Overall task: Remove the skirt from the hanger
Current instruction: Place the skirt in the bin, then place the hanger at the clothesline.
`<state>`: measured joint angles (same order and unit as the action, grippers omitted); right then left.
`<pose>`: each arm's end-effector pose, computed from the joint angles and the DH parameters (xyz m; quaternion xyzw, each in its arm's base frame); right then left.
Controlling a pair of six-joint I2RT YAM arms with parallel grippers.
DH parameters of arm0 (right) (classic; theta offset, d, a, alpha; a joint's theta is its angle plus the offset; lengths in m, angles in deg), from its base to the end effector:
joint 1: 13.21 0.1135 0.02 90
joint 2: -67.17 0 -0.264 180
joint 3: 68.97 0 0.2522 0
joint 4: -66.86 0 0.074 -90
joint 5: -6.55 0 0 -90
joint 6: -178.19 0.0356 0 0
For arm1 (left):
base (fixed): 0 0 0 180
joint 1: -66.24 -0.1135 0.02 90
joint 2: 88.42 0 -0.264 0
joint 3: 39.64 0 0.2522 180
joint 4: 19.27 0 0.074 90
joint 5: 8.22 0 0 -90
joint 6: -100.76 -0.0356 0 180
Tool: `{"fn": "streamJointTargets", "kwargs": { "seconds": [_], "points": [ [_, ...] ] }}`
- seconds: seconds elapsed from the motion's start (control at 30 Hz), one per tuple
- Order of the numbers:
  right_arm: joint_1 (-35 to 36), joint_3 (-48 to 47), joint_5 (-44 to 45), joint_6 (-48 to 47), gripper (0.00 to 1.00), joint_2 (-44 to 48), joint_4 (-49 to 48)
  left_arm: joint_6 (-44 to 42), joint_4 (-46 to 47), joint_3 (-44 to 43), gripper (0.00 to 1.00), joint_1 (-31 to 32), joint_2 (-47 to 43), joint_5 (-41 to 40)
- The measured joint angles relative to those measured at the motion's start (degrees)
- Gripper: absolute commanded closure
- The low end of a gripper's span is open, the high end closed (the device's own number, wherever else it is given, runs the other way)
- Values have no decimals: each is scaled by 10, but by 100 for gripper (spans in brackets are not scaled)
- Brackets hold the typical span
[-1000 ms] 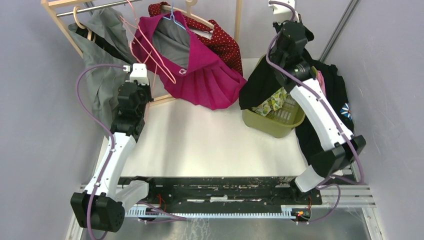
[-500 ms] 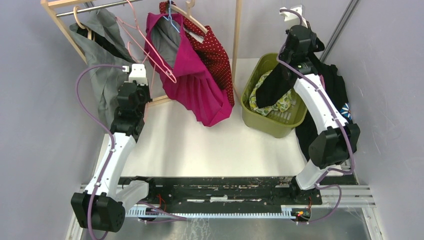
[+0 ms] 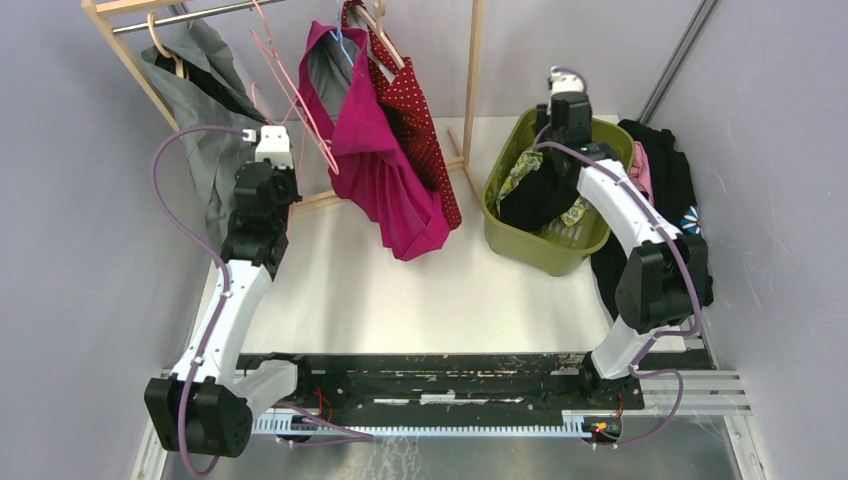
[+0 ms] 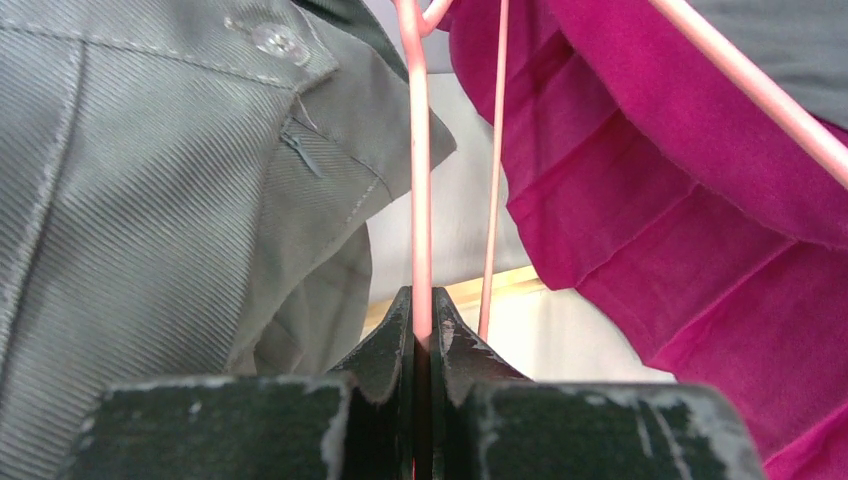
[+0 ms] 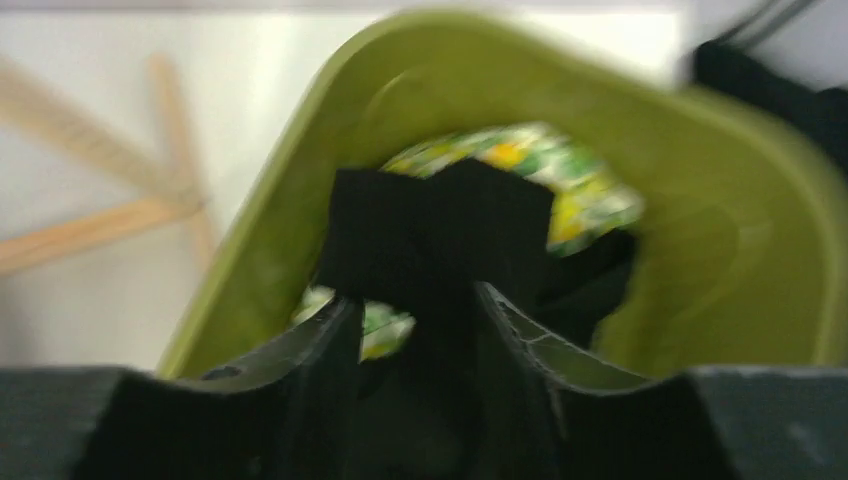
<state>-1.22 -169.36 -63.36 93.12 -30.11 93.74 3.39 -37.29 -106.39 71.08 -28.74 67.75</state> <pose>0.3973 0.0719 0.3458 0.0443 0.8290 -0.0654 0.5536 0.2434 -0.0120 0.3518 0.0041 0.7695 0.1081 0.6294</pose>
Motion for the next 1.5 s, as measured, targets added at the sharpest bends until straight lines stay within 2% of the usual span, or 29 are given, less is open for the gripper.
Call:
{"fn": "streamJointTargets", "kwargs": {
  "seconds": [0.13, 0.27, 0.5, 0.53, 0.57, 0.77, 1.0, 1.5],
  "points": [
    [33, 24, -79, 75, 25, -10, 43, 0, -3, -19, 97, -3, 14, -15],
    [59, 33, -103, 103, 24, -9, 56, 0, -11, -38, 97, -3, 13, -40],
    [54, 32, -104, 116, 20, -9, 57, 0, -47, -44, 97, -3, -2, -103],
    [54, 32, -104, 118, 14, -9, 57, 0, -49, -44, 97, -3, -2, -111],
    [54, 32, -104, 120, 13, -9, 58, 0, -51, -44, 97, -3, -2, -118],
    [54, 23, -107, 124, 11, -9, 63, 0, -50, -73, 97, -12, 42, -140],
    [55, 24, -106, 114, 11, -7, 62, -4, -33, -178, 97, -15, 120, -139],
    [55, 33, -104, 102, 11, -1, 58, -26, 17, -229, 97, -15, 134, -124]
  ]
}}
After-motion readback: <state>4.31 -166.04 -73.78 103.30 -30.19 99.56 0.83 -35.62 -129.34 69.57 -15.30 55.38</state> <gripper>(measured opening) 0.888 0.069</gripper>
